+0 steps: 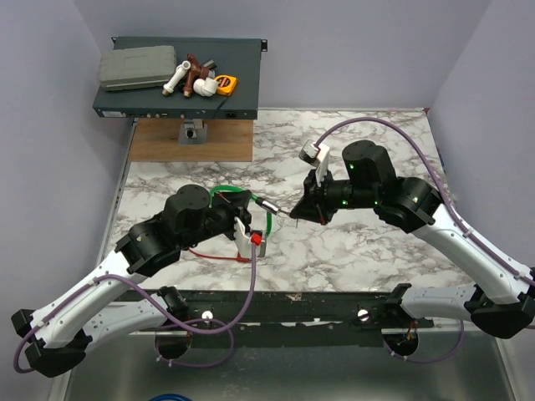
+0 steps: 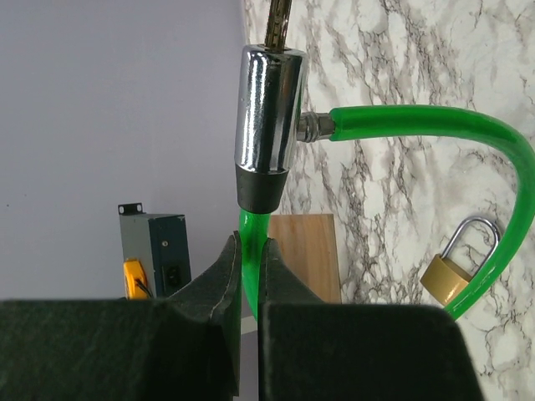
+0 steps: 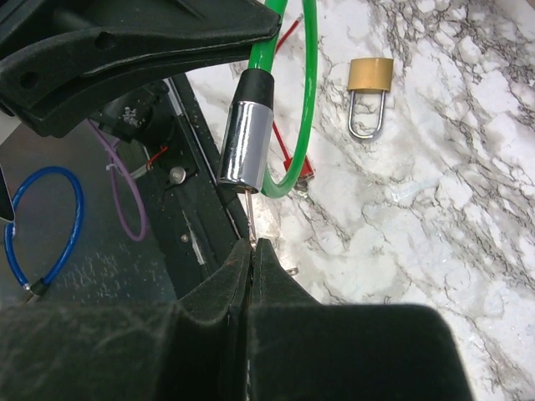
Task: Unlock with the key
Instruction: Unlock the lock.
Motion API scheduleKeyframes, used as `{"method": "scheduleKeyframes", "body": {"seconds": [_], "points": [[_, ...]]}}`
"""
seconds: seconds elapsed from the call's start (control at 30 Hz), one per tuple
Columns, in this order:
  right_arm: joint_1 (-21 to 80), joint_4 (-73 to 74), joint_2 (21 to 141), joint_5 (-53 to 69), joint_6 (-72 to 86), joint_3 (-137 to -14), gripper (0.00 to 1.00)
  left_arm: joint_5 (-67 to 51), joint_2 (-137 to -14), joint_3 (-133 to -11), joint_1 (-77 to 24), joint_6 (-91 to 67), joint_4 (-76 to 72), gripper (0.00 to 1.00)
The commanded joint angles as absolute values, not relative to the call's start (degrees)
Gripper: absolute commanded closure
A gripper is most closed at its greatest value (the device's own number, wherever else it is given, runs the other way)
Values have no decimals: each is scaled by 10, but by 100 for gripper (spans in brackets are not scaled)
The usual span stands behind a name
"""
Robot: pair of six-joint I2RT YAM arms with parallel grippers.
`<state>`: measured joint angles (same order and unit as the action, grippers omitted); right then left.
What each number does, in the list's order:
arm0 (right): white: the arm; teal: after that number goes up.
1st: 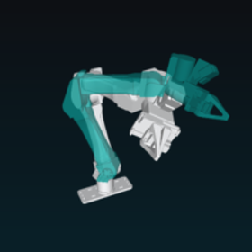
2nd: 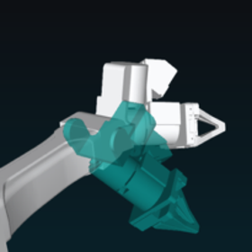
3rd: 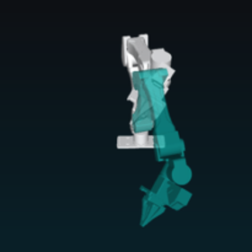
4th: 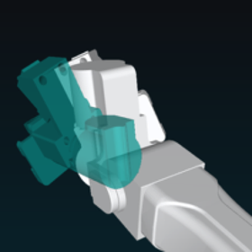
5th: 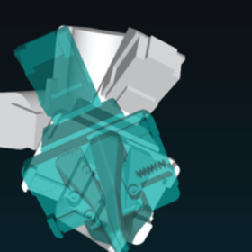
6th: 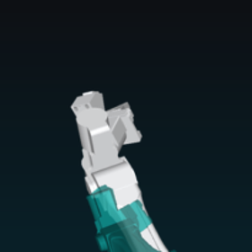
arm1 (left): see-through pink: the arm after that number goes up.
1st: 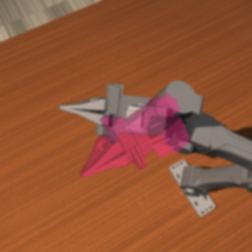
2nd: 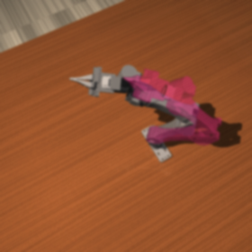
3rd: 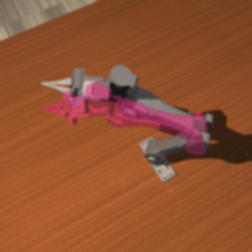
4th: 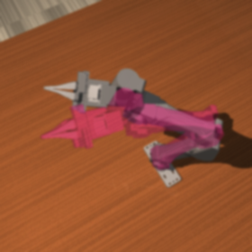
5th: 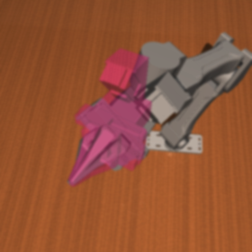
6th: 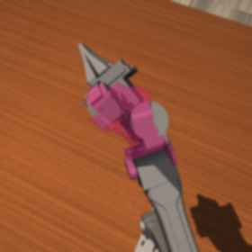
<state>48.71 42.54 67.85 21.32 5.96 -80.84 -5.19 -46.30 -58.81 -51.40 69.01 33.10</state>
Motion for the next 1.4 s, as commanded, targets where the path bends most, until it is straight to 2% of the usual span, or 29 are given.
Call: {"method": "scheduleKeyframes", "body": {"seconds": [0.0,0.4,0.57,0.83,1.23,1.3,1.37], "points": [[489,419,687,212,63,-819,99,-54,-472,-590,-530,704,306,100],[489,409,684,195,85,-792,99,-21,-488,-590,-541,709,307,100],[489,380,685,193,103,-778,99,-17,-492,-598,-549,681,297,100],[491,312,679,201,128,-750,99,17,-534,-669,-569,538,338,100],[493,264,690,213,138,-740,99,6,-517,-659,-608,530,319,100],[493,263,682,218,138,-742,97,6,-517,-659,-609,529,318,100],[493,270,673,214,132,-748,88,11,-517,-660,-609,530,311,100]]}}
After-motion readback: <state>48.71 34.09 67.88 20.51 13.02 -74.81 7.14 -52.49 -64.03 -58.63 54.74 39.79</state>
